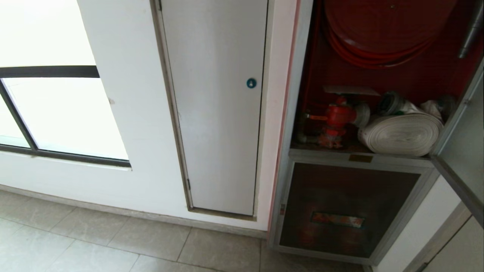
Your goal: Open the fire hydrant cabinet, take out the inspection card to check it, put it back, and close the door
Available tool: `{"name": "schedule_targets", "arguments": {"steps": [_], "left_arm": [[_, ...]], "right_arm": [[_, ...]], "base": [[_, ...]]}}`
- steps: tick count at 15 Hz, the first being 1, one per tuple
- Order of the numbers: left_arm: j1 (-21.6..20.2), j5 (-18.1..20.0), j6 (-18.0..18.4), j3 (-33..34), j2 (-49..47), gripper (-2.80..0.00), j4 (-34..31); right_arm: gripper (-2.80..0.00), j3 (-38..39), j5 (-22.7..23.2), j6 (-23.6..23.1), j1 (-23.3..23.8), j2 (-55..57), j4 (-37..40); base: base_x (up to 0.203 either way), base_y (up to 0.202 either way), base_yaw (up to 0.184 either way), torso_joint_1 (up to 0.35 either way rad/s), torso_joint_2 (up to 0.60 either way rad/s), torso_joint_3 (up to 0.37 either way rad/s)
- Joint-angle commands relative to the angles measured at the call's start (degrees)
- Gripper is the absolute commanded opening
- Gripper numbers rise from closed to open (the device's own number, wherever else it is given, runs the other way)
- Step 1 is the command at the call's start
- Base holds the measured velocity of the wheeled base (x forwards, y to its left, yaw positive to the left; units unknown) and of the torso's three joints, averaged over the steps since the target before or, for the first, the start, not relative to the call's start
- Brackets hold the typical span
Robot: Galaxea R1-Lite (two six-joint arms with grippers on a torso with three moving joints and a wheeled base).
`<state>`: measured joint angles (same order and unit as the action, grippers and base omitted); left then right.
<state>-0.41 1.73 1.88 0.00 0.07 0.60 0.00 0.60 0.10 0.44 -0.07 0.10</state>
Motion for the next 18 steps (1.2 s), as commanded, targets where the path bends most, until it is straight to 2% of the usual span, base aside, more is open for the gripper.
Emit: {"name": "schedule_targets", "arguments": {"steps": [1, 11, 14, 15, 16, 18], "left_arm": [[0.0, 0.0, 0.1, 0.4, -0.1, -2.80, 0.0], [0.0, 0.0, 0.1, 0.4, -0.1, -2.80, 0.0], [0.0, 0.0, 0.0, 0.4, -0.1, -2.80, 0.0], [0.0, 0.0, 0.1, 0.4, -0.1, -2.80, 0.0], [0.0, 0.0, 0.1, 0.4, -0.1, -2.80, 0.0], [0.0, 0.0, 0.0, 0.4, -0.1, -2.80, 0.0]], "right_arm": [[-2.80, 0.0, 0.0, 0.0, 0.0, -0.1, 0.0], [-2.80, -0.2, -0.1, -2.2, 0.0, -0.1, -0.1], [-2.80, -6.1, -0.5, -2.1, 0.0, 0.5, 1.3], [-2.80, -9.4, -1.7, -2.2, 0.0, 2.1, 2.5], [-2.80, -12.1, -5.3, -2.4, 0.0, 5.0, 3.9], [-2.80, -17.3, -17.8, -3.0, 0.1, 12.4, 5.3]], "base": [[0.000, 0.000, 0.000, 0.000, 0.00, 0.000], [0.000, 0.000, 0.000, 0.000, 0.00, 0.000], [0.000, 0.000, 0.000, 0.000, 0.00, 0.000], [0.000, 0.000, 0.000, 0.000, 0.00, 0.000], [0.000, 0.000, 0.000, 0.000, 0.00, 0.000], [0.000, 0.000, 0.000, 0.000, 0.00, 0.000]]}}
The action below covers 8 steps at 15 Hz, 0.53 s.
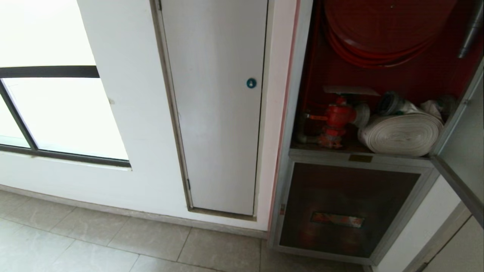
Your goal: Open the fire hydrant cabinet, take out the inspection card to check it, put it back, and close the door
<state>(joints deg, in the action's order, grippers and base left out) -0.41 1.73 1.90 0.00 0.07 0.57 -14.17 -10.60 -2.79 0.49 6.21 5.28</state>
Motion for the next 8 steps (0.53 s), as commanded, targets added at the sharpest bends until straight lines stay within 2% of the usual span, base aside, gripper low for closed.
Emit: {"name": "schedule_targets", "arguments": {"steps": [1, 4, 8], "left_arm": [[0.0, 0.0, 0.0, 0.4, -0.1, -2.80, 0.0], [0.0, 0.0, 0.0, 0.4, -0.1, -2.80, 0.0], [0.0, 0.0, 0.0, 0.4, -0.1, -2.80, 0.0]], "right_arm": [[-2.80, -5.9, -12.8, -0.3, 0.0, 8.6, 0.1], [-2.80, -9.5, -22.1, -1.1, 0.2, 12.3, -0.7], [-2.80, -10.5, -36.9, -1.3, 0.2, 18.4, -10.9]], "base": [[0.000, 0.000, 0.000, 0.000, 0.00, 0.000], [0.000, 0.000, 0.000, 0.000, 0.00, 0.000], [0.000, 0.000, 0.000, 0.000, 0.00, 0.000]]}}
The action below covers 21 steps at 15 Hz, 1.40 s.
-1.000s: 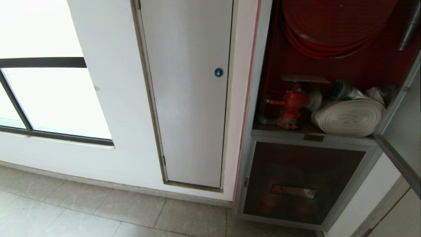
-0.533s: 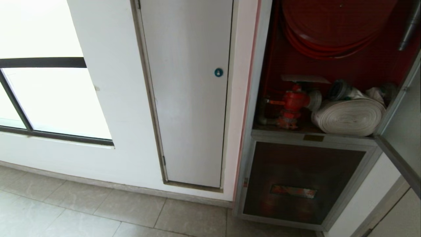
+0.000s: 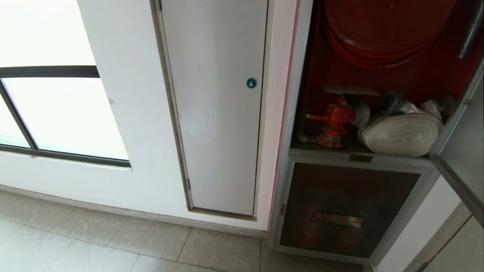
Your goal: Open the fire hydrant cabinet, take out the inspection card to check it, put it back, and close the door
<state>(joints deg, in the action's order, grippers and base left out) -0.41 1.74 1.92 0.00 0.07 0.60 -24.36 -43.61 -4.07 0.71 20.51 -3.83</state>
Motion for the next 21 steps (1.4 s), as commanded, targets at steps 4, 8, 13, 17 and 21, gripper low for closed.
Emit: {"name": "schedule_targets", "arguments": {"steps": [4, 8, 13, 17, 21], "left_arm": [[0.0, 0.0, 0.0, 0.4, -0.1, -2.80, 0.0], [0.0, 0.0, 0.0, 0.4, -0.1, -2.80, 0.0], [0.0, 0.0, -0.1, 0.4, -0.1, -2.80, 0.0], [0.0, 0.0, 0.0, 0.4, -0.1, -2.80, 0.0], [0.0, 0.0, 0.0, 0.4, -0.1, -2.80, 0.0]], "right_arm": [[-2.80, -1.5, -13.8, 0.2, 0.0, 11.8, -17.3], [-2.80, -1.8, -17.2, 0.2, 0.5, 15.6, -25.4], [-2.80, -4.7, -16.6, 0.3, 4.3, 21.6, -32.5], [-2.80, -5.6, -8.1, 4.1, 16.0, 26.4, -32.5], [-2.80, -4.3, 2.8, 7.1, 27.0, 25.1, -31.6]], "base": [[0.000, 0.000, 0.000, 0.000, 0.00, 0.000], [0.000, 0.000, 0.000, 0.000, 0.00, 0.000], [0.000, 0.000, 0.000, 0.000, 0.00, 0.000], [0.000, 0.000, 0.000, 0.000, 0.00, 0.000], [0.000, 0.000, 0.000, 0.000, 0.00, 0.000]]}}
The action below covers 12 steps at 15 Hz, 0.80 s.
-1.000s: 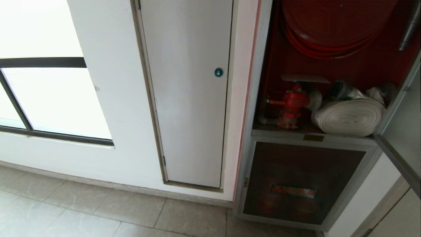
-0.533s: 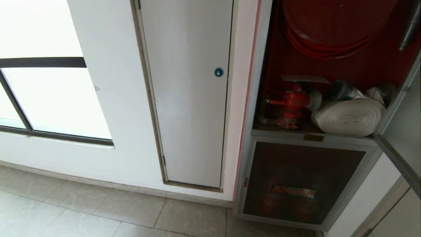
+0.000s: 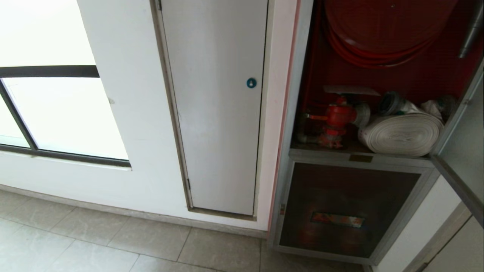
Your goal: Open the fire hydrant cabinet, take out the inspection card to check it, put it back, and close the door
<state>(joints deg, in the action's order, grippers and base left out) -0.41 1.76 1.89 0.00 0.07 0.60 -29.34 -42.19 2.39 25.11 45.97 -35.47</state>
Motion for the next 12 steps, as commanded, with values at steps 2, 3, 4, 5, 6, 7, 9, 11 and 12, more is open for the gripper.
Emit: {"name": "schedule_targets", "arguments": {"steps": [2, 3, 4, 5, 6, 7, 9, 11, 12], "left_arm": [[0.0, 0.0, 0.0, 0.4, -0.1, -2.80, 0.0], [0.0, 0.0, 0.0, 0.4, -0.1, -2.80, 0.0], [0.0, 0.0, 0.0, 0.4, -0.1, -2.80, 0.0], [0.0, 0.0, 0.0, 0.4, -0.1, -2.80, 0.0], [0.0, 0.0, 0.0, 0.4, -0.1, -2.80, 0.0], [0.0, 0.0, 0.0, 0.4, -0.1, -2.80, 0.0], [0.0, 0.0, 0.0, 0.4, -0.1, -2.80, 0.0], [0.0, 0.0, 0.0, 0.4, -0.1, -2.80, 0.0], [0.0, 0.0, 0.0, 0.4, -0.1, -2.80, 0.0]], "right_arm": [[-2.80, 1.9, 3.1, 3.4, 6.6, -1.0, 1.1], [-2.80, 2.0, 5.4, 4.7, 9.6, -1.5, 1.7], [-2.80, 2.1, 8.1, 6.1, 12.7, -1.9, 2.4], [-2.80, 2.2, 11.0, 8.5, 15.4, -2.2, 3.1], [-2.80, 2.3, 13.0, 10.6, 17.5, -2.3, 3.6], [-2.80, 2.4, 14.5, 12.1, 19.6, -2.4, 3.7], [-2.80, 2.7, 18.3, 14.5, 23.6, -2.9, 3.7], [-2.80, 2.6, 21.1, 16.1, 26.5, -2.0, 3.6], [-2.80, 2.0, 21.6, 16.6, 28.0, -1.0, 3.4]], "base": [[0.000, 0.000, 0.000, 0.000, 0.00, 0.000], [0.000, 0.000, 0.000, 0.000, 0.00, 0.000], [0.000, 0.000, 0.000, 0.000, 0.00, 0.000], [0.000, 0.000, 0.000, 0.000, 0.00, 0.000], [0.000, 0.000, 0.000, 0.000, 0.00, 0.000], [0.000, 0.000, 0.000, 0.000, 0.00, 0.000], [0.000, 0.000, 0.000, 0.000, 0.00, 0.000], [0.000, 0.000, 0.000, 0.000, 0.00, 0.000], [0.000, 0.000, 0.000, 0.000, 0.00, 0.000]]}}
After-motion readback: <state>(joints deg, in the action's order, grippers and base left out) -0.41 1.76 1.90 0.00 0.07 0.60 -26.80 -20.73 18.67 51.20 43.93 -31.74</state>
